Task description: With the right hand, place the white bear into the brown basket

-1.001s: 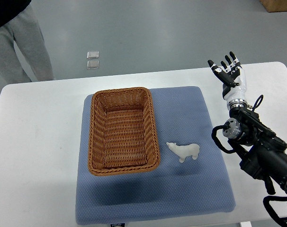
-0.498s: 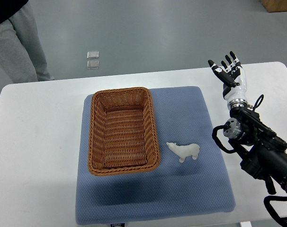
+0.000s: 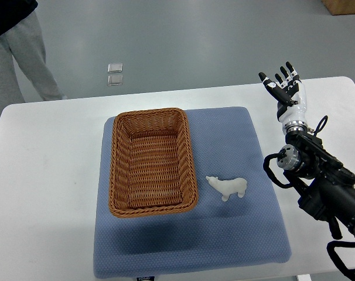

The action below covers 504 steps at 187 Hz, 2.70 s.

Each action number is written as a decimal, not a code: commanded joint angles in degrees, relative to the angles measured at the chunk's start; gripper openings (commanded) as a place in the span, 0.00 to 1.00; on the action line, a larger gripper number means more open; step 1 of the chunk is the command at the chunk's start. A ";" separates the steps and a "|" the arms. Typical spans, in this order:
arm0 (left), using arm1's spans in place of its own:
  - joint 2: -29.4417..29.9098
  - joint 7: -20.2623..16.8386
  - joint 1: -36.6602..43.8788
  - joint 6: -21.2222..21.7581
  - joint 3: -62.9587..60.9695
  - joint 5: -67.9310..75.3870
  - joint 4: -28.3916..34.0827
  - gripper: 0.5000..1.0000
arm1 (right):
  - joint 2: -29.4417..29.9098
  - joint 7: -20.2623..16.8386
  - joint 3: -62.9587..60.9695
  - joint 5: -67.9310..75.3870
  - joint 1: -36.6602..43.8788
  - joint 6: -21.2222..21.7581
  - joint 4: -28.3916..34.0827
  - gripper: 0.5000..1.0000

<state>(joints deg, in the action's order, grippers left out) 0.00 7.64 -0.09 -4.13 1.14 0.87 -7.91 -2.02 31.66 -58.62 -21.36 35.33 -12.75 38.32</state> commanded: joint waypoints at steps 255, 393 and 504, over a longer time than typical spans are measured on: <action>0.00 0.00 0.00 0.00 0.09 0.01 0.00 1.00 | -7.21 -0.90 6.50 -11.07 2.55 2.29 3.08 0.84; 0.00 0.00 -0.09 0.00 0.18 0.01 0.00 1.00 | -38.59 -0.02 22.32 -52.47 5.62 24.26 31.90 0.84; 0.00 0.00 -0.09 0.00 0.18 0.01 0.00 1.00 | -37.97 -0.90 29.62 -68.29 10.28 35.86 38.15 0.83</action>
<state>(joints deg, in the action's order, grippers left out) 0.00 7.65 -0.16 -4.13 1.33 0.88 -7.91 -41.36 30.90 -29.63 -86.99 46.02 24.62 76.85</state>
